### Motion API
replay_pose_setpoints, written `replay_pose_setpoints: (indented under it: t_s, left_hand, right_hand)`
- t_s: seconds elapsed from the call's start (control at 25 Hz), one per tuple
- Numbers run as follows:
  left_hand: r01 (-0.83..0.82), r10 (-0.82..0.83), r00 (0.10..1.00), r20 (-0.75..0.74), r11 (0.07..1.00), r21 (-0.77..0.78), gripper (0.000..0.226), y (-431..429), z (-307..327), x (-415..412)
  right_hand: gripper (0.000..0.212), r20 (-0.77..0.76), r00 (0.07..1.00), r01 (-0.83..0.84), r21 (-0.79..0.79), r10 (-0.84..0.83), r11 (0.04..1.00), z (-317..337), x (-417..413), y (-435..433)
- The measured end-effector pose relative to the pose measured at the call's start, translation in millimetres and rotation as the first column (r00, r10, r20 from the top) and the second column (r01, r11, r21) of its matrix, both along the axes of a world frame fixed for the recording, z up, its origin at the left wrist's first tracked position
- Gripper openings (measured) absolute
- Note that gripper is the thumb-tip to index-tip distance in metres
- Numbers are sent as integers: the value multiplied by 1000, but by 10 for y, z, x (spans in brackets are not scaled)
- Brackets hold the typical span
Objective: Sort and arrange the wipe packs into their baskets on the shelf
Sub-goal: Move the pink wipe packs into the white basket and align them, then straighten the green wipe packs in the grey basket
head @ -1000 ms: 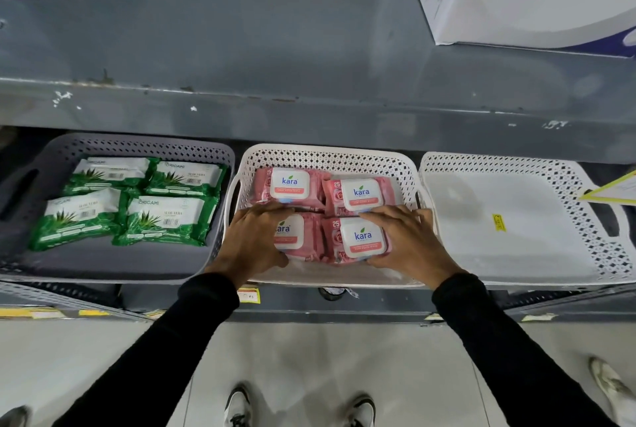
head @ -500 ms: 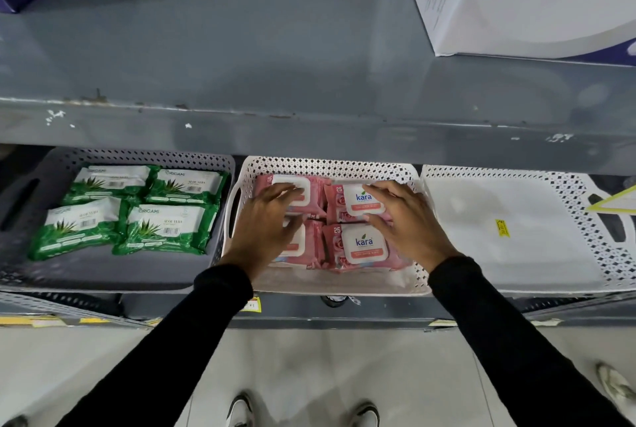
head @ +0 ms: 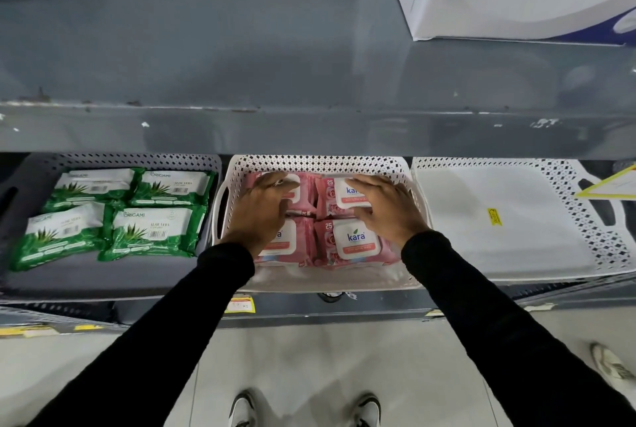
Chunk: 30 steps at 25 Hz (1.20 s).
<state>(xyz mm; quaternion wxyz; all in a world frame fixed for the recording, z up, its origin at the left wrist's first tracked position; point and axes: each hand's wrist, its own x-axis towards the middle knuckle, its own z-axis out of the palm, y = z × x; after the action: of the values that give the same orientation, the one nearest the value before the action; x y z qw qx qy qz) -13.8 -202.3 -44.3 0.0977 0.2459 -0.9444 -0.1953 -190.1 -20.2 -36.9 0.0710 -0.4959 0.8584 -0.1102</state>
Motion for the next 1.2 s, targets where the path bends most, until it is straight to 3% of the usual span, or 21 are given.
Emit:
replay_pose_setpoints:
  t_s: [0.2,0.4,0.76,0.96,1.04,1.12,1.2]
  left_hand:
    - [-26,23,999,-29,996,-86,34,85,-65,-34]
    - [53,-52,998,33,998,-38,58,152,-212,-49]
    - [15,-15,998,-58,1000,-1,55,150,-374,-46]
    - [55,-54,997,-48,998,30,52,157,-180,-12]
    - [88,-84,987,-139,996,25,51,80,43,125]
    - [108,-112,962,-249,994,-30,51,-94,258,446]
    - [135,-146,951,-273,989,-58,49,-391,421,922]
  right_hand:
    - [60,-29,997,78,4,-77,997,21,131,-111]
    - [58,9,989,146,-19,-146,989,-175,401,-248]
    - [58,-85,975,189,-171,-206,967,-447,463,-238]
    - [58,-116,979,169,2,-167,986,-234,532,-271]
    - [58,-105,983,141,-74,-148,987,-33,762,-379]
    - [54,-81,991,85,-246,-108,966,195,1105,-584]
    - [48,-123,990,16,-379,-67,925,403,1540,-876]
